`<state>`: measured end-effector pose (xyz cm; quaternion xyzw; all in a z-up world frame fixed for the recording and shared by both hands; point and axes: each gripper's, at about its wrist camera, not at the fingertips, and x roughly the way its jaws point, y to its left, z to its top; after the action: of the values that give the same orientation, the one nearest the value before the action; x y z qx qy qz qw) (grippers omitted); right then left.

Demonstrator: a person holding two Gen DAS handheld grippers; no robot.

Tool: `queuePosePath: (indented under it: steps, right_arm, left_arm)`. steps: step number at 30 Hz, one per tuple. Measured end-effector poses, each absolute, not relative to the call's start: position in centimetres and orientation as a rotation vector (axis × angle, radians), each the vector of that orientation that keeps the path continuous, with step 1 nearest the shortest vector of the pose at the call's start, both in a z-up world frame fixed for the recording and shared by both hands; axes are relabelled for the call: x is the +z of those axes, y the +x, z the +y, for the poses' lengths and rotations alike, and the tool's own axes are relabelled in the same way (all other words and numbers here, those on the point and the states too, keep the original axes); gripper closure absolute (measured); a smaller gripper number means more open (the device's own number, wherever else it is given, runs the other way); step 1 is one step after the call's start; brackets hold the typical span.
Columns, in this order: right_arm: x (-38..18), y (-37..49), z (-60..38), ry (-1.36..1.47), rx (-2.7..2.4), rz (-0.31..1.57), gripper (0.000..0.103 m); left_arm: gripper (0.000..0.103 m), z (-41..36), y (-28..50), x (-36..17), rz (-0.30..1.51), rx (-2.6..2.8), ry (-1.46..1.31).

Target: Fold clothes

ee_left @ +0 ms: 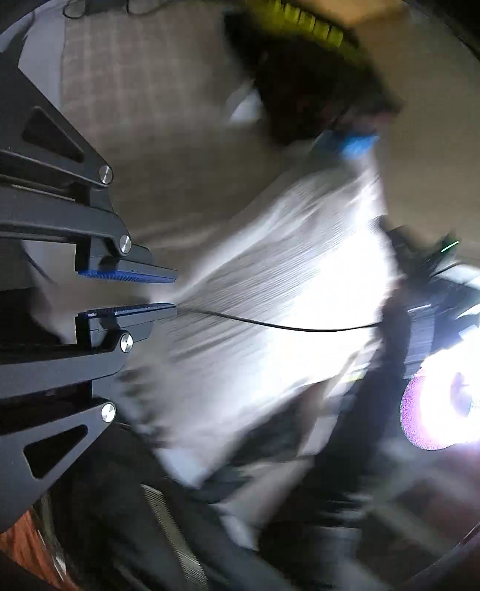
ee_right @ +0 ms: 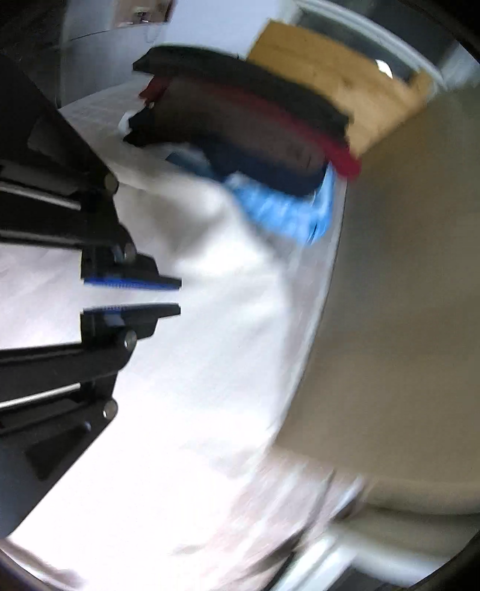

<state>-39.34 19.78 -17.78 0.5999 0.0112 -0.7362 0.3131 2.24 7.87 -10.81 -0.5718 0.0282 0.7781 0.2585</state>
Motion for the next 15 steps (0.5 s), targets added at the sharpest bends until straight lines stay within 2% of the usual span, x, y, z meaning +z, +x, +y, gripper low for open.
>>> queuePosePath:
  steps: [4, 6, 7, 15]
  right_arm:
    - [-16.4, -37.6, 19.7, 1.538, -1.937, 0.078, 0.072]
    - [-15.6, -37.0, 17.4, 1.493, -1.889, 0.107, 0.055]
    - [-15.5, -36.8, 16.0, 1.488, -1.869, 0.120, 0.052]
    - [-19.2, -35.4, 5.4, 1.563, -1.779, 0.501, 0.052]
  left_arm:
    - [0.091, 7.5, 2.3, -13.2, -0.005, 2.084, -1.644]
    - [0.089, 7.3, 2.0, -13.7, -0.022, 2.111, -1.657]
    - [0.086, 7.3, 1.8, -13.9, -0.031, 2.125, -1.664]
    - [0.078, 11.0, 2.5, -17.4, -0.013, 2.111, -1.659]
